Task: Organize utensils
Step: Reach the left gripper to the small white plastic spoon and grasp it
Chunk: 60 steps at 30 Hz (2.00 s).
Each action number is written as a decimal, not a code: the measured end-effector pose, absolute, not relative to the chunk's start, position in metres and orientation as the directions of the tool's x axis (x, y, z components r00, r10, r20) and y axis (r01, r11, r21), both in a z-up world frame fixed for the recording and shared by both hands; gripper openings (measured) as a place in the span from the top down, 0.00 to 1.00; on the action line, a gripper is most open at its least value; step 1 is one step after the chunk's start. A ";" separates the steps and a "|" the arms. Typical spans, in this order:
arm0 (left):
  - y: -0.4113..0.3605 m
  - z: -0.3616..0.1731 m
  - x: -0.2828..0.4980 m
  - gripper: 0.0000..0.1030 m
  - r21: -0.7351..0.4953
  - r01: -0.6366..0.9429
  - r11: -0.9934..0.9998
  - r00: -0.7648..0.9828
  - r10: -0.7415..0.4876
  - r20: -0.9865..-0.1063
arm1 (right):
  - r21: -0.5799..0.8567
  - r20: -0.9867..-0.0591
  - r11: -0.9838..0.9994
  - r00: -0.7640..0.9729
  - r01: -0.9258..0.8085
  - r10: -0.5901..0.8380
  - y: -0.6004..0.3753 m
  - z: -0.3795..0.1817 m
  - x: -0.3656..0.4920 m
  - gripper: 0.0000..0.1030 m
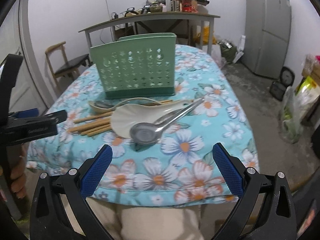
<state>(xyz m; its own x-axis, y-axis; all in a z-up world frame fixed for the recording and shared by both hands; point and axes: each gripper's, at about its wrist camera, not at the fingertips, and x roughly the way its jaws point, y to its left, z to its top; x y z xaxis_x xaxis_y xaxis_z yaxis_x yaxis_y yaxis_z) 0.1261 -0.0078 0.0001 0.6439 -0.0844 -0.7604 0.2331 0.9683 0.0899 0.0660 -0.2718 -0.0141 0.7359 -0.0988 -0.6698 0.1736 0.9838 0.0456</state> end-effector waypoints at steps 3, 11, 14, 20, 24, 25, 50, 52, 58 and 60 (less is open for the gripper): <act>-0.010 0.004 0.130 0.05 0.070 0.236 0.969 0.650 -0.104 -0.753 | 0.033 -0.675 0.986 0.732 0.161 -0.097 -0.268 -0.013 0.068 0.07; -0.014 0.012 0.141 0.05 0.009 0.267 0.964 0.673 -0.180 -0.718 | 0.002 -0.659 0.987 0.743 0.159 -0.118 -0.269 -0.005 0.068 0.07; -0.013 0.013 0.145 0.05 -0.027 0.287 0.958 0.677 -0.222 -0.702 | -0.015 -0.676 0.988 0.727 0.152 -0.122 -0.269 -0.004 0.071 0.07; -0.016 0.015 0.153 0.05 -0.050 0.310 0.949 0.685 -0.259 -0.681 | -0.043 -0.668 0.990 0.733 0.136 -0.130 -0.270 -0.001 0.074 0.07; -0.016 0.014 0.157 0.05 -0.075 0.324 0.943 0.671 -0.285 -0.685 | -0.067 -0.650 0.988 0.744 0.142 -0.152 -0.270 0.000 0.077 0.07; -0.017 0.014 0.158 0.05 -0.074 0.324 0.943 0.669 -0.284 -0.687 | -0.072 -0.646 0.988 0.748 0.138 -0.152 -0.271 0.000 0.077 0.07; -0.003 0.020 0.141 0.19 -0.166 0.366 0.916 0.648 -0.379 -0.660 | -0.019 -0.643 0.991 0.757 0.136 -0.116 -0.295 -0.013 0.061 0.07; -0.001 0.022 0.140 0.26 -0.187 0.383 0.905 0.640 -0.406 -0.652 | -0.016 -0.639 0.993 0.763 0.116 -0.099 -0.289 -0.011 0.059 0.07; 0.002 0.017 0.158 0.47 -0.291 0.393 0.873 0.568 -0.479 -0.670 | -0.022 -0.620 0.999 0.783 0.050 -0.053 -0.274 -0.007 0.058 0.07; 0.002 0.011 0.171 0.54 -0.329 0.373 0.867 0.531 -0.491 -0.691 | -0.028 -0.612 0.999 0.789 0.035 -0.044 -0.270 -0.006 0.060 0.07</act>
